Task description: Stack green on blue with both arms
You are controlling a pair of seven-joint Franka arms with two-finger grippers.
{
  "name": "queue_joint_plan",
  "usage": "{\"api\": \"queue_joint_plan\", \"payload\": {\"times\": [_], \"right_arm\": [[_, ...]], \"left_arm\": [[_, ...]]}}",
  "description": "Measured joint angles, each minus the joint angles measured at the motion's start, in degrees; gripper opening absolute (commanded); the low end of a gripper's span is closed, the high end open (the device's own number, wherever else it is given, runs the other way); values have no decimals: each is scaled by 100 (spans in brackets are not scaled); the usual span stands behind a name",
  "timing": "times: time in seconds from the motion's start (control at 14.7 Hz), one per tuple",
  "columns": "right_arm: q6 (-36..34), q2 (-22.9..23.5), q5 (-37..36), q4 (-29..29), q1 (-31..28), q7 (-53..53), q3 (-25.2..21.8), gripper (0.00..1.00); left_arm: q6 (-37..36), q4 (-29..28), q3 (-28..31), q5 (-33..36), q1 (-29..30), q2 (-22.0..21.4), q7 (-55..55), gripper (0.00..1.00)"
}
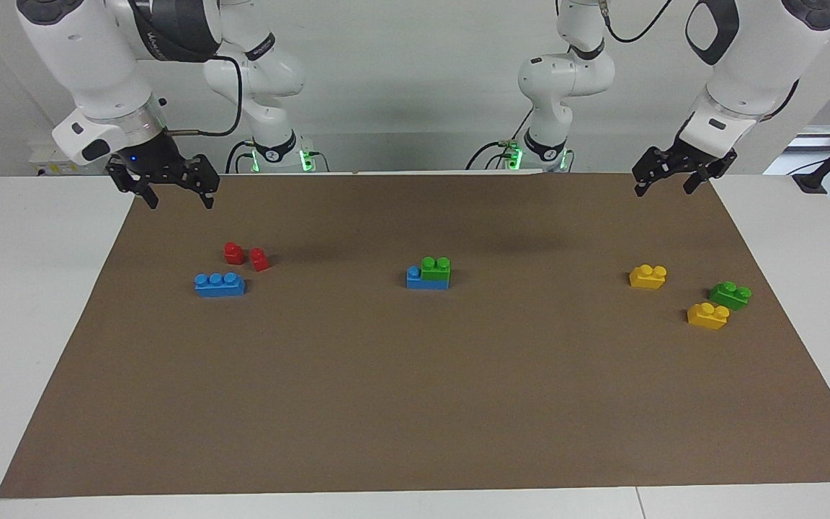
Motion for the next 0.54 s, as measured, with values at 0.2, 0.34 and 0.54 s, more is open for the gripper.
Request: {"api": "queue_joint_plan", "payload": {"times": [0.2, 0.34, 0.54], "right_arm": [[-38, 0, 0, 0, 0, 0, 0, 100], [-105, 0, 0, 2, 0, 1, 0, 100], [-123, 0, 0, 3, 0, 2, -2, 100]], "left_arm": [[118, 0, -18, -3, 0, 0, 249, 100], [118, 0, -19, -3, 0, 0, 281, 100], [118, 0, -19, -6, 0, 0, 284, 100]]}}
